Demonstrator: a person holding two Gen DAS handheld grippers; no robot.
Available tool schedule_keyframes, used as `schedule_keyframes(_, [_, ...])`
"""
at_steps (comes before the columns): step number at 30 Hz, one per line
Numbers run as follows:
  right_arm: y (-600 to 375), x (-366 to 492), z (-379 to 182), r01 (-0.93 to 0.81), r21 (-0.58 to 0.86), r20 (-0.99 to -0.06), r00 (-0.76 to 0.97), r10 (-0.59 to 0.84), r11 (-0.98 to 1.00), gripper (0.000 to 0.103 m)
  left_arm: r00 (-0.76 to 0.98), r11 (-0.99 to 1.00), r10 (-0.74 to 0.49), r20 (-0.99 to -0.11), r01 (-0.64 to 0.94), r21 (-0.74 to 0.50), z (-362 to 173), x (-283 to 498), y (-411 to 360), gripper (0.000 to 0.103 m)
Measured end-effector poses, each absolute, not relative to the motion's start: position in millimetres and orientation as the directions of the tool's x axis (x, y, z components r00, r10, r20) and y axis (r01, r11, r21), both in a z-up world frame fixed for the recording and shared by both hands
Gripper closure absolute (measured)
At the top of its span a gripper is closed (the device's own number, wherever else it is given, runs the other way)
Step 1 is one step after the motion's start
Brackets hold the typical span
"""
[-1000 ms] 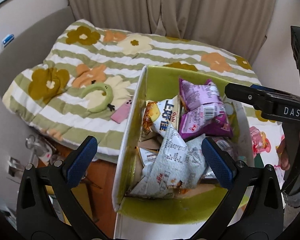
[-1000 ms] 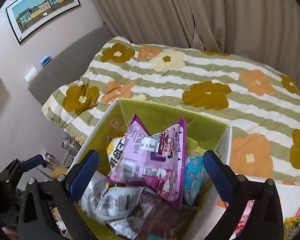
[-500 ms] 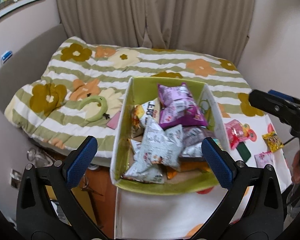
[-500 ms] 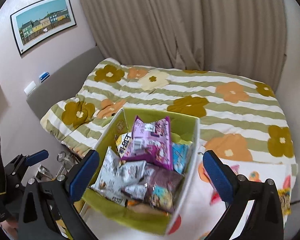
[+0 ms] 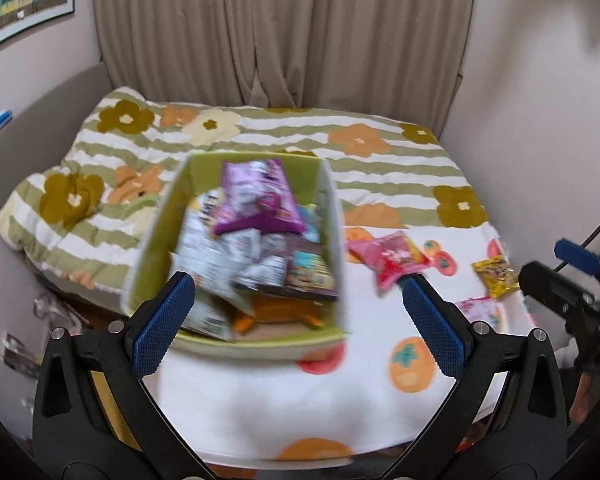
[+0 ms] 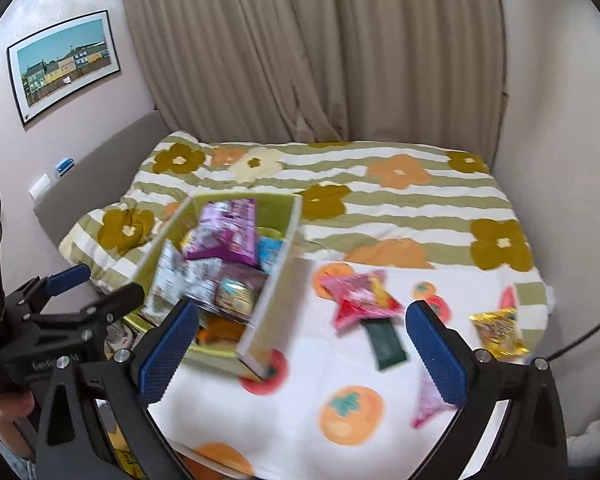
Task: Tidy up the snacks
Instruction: 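Move both tools back toward the snacks left on the sheet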
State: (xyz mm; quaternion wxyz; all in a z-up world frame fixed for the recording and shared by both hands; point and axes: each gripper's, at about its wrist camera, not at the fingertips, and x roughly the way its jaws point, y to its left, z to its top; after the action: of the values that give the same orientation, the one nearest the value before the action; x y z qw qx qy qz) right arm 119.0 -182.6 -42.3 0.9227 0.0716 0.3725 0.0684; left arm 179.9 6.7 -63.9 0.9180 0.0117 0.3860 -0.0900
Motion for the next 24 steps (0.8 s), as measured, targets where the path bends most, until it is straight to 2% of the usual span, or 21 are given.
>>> schedule_keyframes(5, [-229,94,-57,-0.017,0.163,-0.685,0.718,0.126,0.986,0.0,0.663,0.984,-0.147,-0.734,0.171,-0.043,-83,169,-49,0.0])
schedule_keyframes(11, [-279,82,-89,0.007,0.217,-0.708,0.689,0.153,0.976,0.0,0.613,0.981,-0.164,-0.773,0.18,-0.066,-120,174,-106,0.0])
schedule_keyframes(24, [-334,92,-192,0.161,0.269,-0.806,0.577,0.13,0.95,0.0,0.45,0.961,-0.213,-0.867,0.255,-0.103,-234,258,-193,0.0])
